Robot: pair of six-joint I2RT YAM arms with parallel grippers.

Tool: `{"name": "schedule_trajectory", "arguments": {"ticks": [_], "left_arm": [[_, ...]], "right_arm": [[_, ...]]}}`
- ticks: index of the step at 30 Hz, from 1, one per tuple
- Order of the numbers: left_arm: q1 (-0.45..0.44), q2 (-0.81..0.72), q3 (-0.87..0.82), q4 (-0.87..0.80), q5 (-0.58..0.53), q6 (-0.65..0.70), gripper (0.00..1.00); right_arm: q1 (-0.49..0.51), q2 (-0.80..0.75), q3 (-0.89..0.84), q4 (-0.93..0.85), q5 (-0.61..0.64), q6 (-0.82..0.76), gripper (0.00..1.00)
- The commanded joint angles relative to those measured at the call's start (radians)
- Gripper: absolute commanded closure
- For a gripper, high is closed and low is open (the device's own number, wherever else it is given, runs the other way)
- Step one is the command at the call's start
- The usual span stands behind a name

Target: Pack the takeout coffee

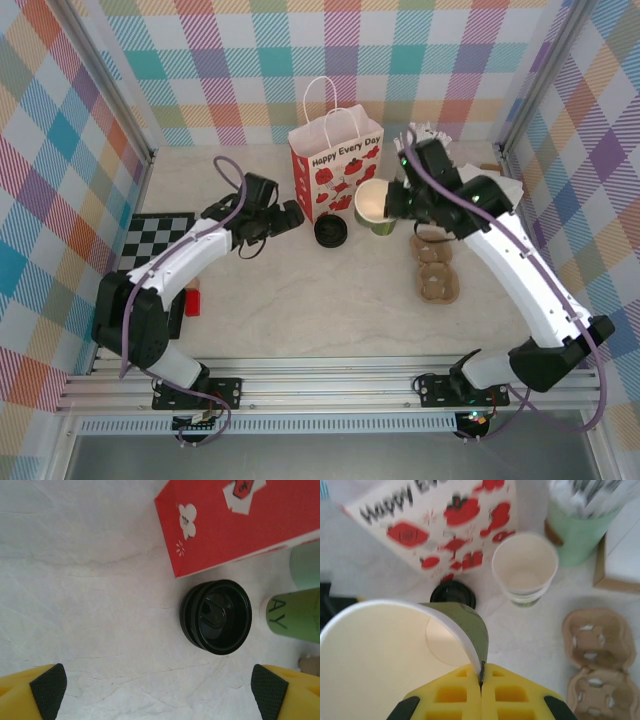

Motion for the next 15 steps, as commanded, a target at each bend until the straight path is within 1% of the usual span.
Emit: {"name": "schedule_trajectory", "arguments": {"ticks": [1,4,8,12,15], "left_arm": [[-0.053,0.088,0.081,-0.107,0.021,0.061,0.07],[-0.080,0.165,0.140,-0.111,0.030,0.060,0.11],[-0.106,0.276,0.234,-0.148,0.027,0.058,0.15],[-0.122,0.356,0.292,-0.159,0.021,0.051,0.20],[-0.125,0.385,0.303,-0.138,0.027,0.036,0.22]], "right_arm": [[0.035,0.004,-0.165,0.041,-0.027,0.105,1.00],[0.049,0.001,-0.298,0.095,-0.029,0.156,1.00],[0.058,0.015,-0.411,0.201,-0.066,0.155,1.00],[0.083,0.054,-0.468,0.296,-0.097,0.155,0.99],[0.110,0.102,-0.469,0.306,-0.069,0.164,0.96]]}}
